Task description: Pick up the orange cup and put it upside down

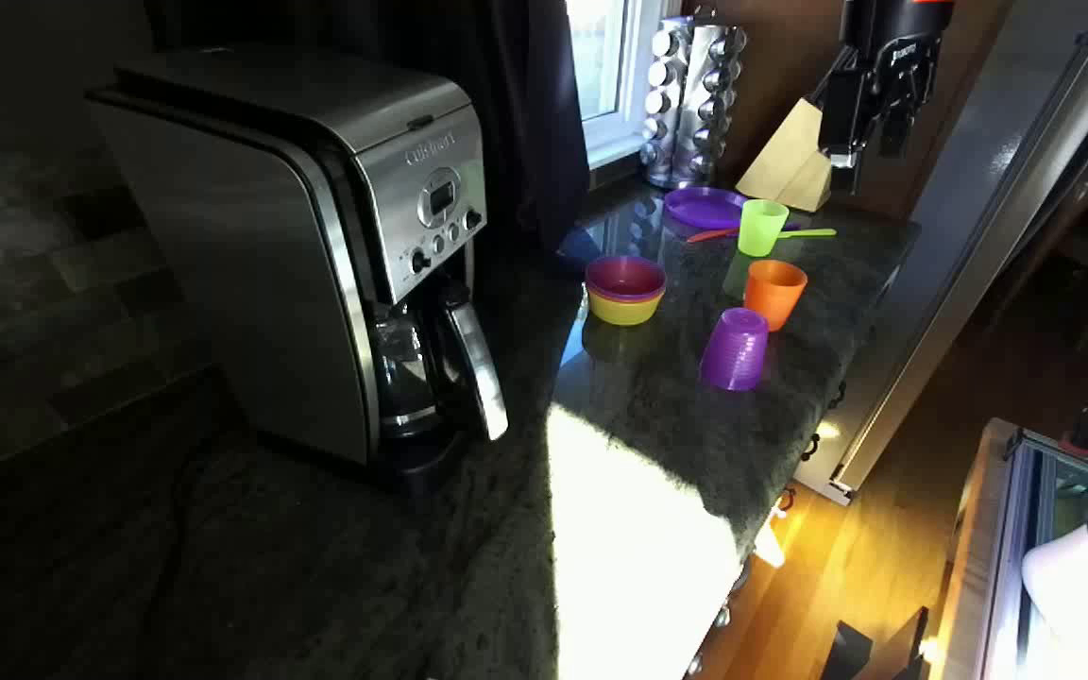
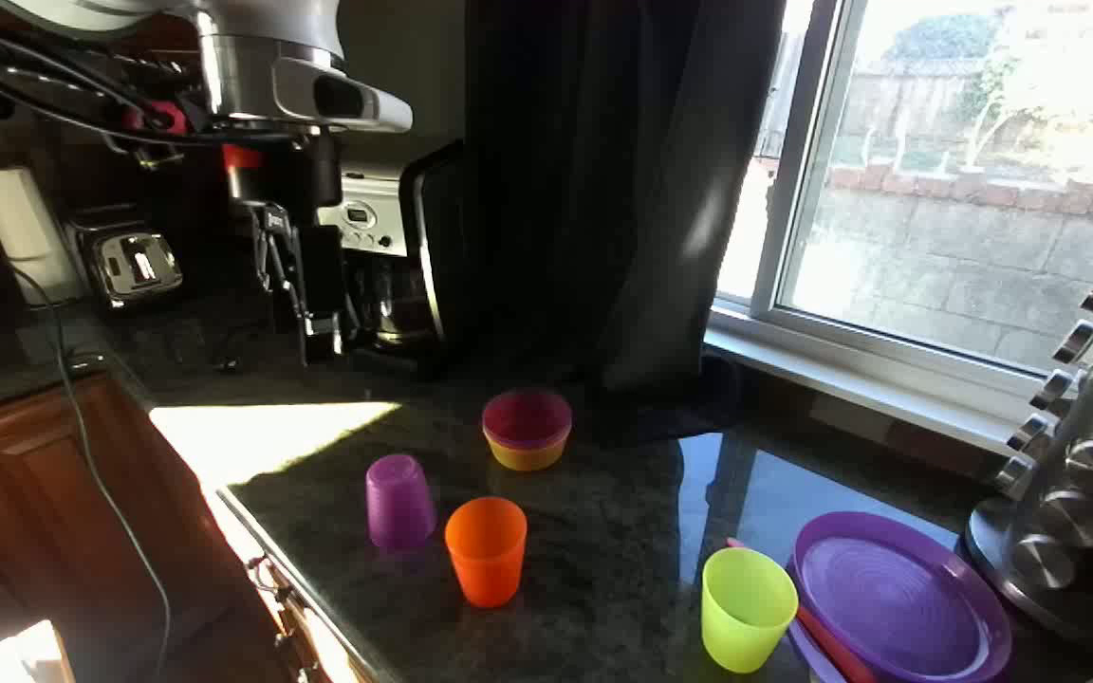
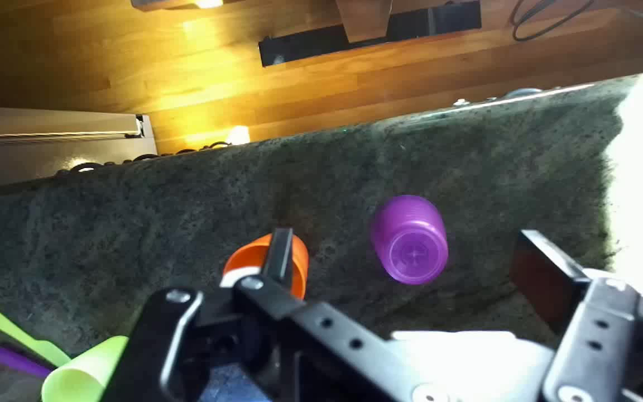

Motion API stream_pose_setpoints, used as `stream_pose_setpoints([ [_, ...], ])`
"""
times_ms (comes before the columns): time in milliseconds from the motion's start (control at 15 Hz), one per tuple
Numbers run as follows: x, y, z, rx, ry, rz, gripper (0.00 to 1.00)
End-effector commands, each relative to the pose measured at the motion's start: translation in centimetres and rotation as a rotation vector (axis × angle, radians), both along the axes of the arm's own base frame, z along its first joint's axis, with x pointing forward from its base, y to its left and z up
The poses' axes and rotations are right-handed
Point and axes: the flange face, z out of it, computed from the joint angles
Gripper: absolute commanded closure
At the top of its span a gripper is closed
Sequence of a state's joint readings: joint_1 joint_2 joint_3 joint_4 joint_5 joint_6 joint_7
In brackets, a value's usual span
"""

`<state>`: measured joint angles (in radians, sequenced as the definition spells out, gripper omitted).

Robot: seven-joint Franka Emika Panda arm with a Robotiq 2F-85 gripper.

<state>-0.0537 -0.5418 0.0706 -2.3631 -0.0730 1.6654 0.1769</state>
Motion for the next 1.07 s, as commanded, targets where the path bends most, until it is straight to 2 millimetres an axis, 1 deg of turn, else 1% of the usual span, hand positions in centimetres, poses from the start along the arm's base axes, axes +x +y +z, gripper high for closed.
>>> stream_pose_setpoints([
  [0,0.0,0.0,0.1,0.000,0.001,0.000,0.00],
  [267,0.0,0.0,0.1,0.000,0.001,0.000,0.00],
  [333,0.9,-0.8,0.1,0.012,-0.016,-0.073,0.00],
  [400,1.9,-2.2,-0.1,0.038,0.001,-0.161,0.00],
  [467,2.8,-4.1,-0.5,0.050,-0.010,-0.206,0.00],
  [600,4.0,-7.3,-1.3,0.062,-0.003,-0.303,0.00],
  [667,4.6,-8.6,-1.7,0.072,0.000,-0.352,0.00],
  [733,5.1,-10.2,-2.6,0.090,0.008,-0.402,0.00],
  [933,6.5,-13.7,-4.6,0.122,0.045,-0.552,0.00],
  [1000,6.7,-14.5,-5.0,0.132,0.071,-0.596,0.00],
])
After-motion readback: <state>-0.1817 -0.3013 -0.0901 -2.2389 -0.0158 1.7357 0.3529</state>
